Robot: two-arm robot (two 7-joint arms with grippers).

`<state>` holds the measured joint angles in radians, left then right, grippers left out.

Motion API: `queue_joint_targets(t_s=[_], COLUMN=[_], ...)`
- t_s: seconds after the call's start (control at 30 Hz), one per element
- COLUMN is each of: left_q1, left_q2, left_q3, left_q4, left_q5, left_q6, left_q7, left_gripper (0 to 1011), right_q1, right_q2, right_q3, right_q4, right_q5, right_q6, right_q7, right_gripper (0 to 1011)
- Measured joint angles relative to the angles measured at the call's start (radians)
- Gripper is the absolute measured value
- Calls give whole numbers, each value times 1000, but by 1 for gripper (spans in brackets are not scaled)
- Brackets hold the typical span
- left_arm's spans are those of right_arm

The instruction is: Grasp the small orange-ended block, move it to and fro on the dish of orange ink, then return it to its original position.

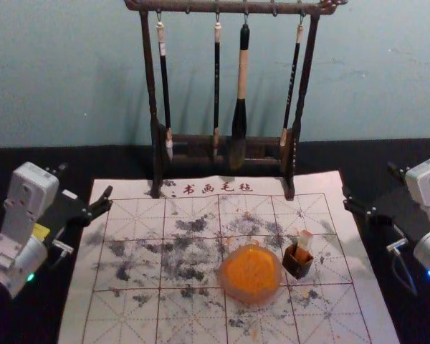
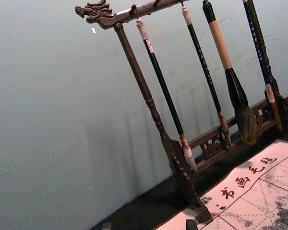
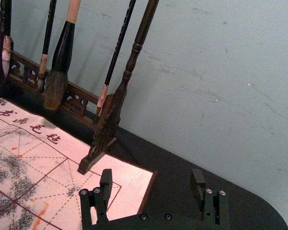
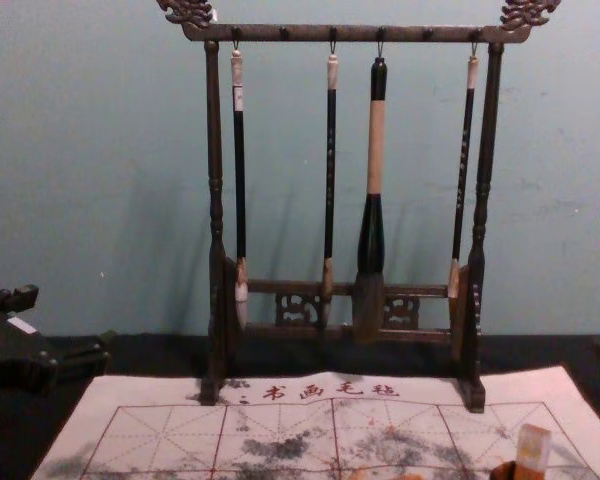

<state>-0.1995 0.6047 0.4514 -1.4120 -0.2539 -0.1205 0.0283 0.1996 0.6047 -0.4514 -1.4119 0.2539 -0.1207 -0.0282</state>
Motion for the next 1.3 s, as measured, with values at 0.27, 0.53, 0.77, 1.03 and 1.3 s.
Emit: queue_joint_targets(t_s=[0.27,0.53,0.77,1.03,1.3], left_q1=[0,0,0,0,0], left_q2=[0,0,0,0,0], left_q3=[0,0,0,0,0], left_q4=[0,0,0,0,0], left_q5=[0,0,0,0,0], left_q6=[0,0,0,0,0], left_q7=[0,0,0,0,0], left_gripper=[1001,1001,1001,1001,1001], right_q1=[0,0,0,0,0], right_q2=[0,0,0,0,0], right_q3=[0,0,0,0,0], right_q4=[0,0,0,0,0], right_q5=[0,0,0,0,0], right_q6=[0,0,0,0,0], right_q7=[0,0,0,0,0], right_gripper=[1000,1000,1000,1000,1000])
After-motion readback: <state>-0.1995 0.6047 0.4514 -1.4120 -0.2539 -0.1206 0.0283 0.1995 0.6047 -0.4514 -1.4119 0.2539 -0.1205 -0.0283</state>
